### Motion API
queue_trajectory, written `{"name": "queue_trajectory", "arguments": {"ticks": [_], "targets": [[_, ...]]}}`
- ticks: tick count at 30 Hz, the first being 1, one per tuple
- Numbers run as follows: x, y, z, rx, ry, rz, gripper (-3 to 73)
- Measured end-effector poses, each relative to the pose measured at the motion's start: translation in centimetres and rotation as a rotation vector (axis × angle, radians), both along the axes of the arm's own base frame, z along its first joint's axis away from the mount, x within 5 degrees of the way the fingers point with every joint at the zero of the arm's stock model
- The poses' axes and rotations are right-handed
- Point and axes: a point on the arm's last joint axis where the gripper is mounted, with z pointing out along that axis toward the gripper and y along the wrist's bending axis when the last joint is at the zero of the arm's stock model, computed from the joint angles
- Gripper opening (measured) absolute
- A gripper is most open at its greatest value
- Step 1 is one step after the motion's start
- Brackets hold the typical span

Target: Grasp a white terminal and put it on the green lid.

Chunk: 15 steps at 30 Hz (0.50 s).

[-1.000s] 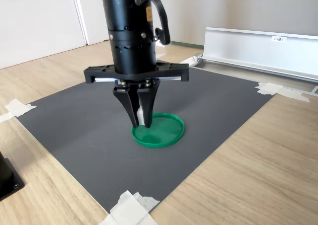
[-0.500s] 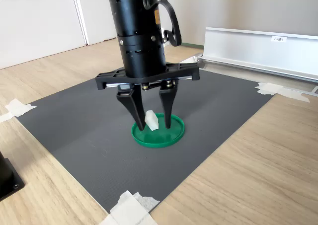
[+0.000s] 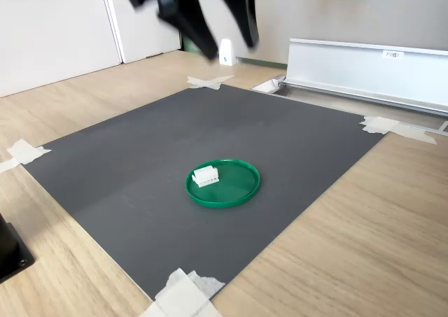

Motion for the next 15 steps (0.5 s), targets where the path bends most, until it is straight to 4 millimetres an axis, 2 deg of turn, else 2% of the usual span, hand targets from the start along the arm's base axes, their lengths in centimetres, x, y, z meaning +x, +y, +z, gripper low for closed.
{"name": "queue_trajectory", "arguments": {"ticks": [7,10,15], "targets": [[-4.4,2.0,3.9,0.024,-0.194,-0.007,5.1],[-5.9,2.6,5.1,0.039,-0.287,-0.044,0.5],[-8.1,3.1,5.8,0.14,-0.528,-0.182,-0.5]]}}
